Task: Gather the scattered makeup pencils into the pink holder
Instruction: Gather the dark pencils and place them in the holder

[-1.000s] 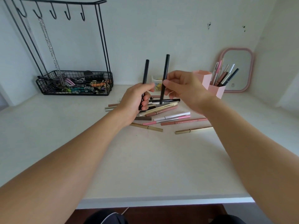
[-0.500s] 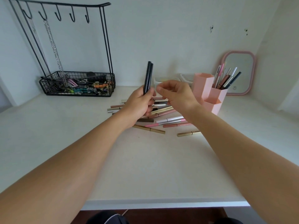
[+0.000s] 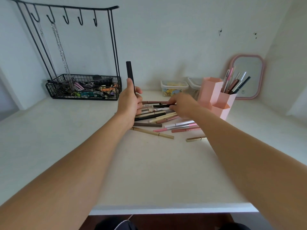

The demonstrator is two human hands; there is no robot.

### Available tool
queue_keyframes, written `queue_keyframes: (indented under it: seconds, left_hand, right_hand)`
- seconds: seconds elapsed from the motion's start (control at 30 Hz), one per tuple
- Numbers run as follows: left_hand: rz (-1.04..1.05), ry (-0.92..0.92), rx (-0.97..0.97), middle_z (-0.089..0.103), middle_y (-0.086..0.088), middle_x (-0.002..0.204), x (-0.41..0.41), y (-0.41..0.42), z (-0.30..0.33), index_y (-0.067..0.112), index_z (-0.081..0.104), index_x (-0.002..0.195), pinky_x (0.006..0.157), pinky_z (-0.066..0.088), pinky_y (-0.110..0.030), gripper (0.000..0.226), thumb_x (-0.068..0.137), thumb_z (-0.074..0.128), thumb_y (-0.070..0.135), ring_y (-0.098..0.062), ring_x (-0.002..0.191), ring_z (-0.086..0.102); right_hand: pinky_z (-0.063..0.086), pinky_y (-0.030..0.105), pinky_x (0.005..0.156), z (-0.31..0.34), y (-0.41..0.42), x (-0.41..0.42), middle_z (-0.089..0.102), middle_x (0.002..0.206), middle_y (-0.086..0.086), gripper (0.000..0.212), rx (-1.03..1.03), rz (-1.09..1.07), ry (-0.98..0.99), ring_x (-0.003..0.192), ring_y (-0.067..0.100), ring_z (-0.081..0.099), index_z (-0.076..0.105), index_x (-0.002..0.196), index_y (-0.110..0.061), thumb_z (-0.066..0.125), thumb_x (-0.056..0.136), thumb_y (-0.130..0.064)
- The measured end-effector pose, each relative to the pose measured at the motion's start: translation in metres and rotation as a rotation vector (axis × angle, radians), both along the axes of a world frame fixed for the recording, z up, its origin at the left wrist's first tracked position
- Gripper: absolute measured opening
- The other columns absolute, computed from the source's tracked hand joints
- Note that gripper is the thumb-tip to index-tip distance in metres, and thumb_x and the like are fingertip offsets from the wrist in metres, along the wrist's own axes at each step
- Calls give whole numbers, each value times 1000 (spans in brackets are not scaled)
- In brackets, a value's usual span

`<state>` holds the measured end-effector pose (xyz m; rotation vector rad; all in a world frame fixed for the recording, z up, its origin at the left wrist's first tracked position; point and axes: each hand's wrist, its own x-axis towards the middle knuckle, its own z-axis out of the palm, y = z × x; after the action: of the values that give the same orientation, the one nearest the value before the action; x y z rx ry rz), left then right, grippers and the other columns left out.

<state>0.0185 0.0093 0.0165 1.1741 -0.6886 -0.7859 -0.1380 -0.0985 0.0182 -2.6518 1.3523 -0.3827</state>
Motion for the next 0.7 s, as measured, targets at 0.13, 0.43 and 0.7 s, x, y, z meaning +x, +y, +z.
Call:
queue_keyframes:
  seconds: [0.13,0.43,0.7]
  left_hand:
    - [27,-13,-15,32,3,56,4,-4,-4,17,51,81,41,13,-22,52,105,29,57,-10,43,23]
    - [-72,-123,-37,32,8,54,-3,-3,-2,18,53,87,42,15,-23,29,100,55,43,-10,45,24]
    - [-189,-300,-12,45,9,54,-5,-2,-3,20,57,83,44,27,-21,18,70,69,18,-10,49,38]
  right_hand:
    - [42,26,83,-1,-8,-3,71,111,5,20,58,30,-91,103,23,62,73,112,-15,67,93,-17]
    - [49,16,62,18,12,6,71,81,7,14,140,66,-848,65,12,60,72,101,-7,69,92,-19]
    - [57,24,65,24,40,14,69,71,11,14,670,301,-1193,64,19,68,66,78,-2,70,90,-8]
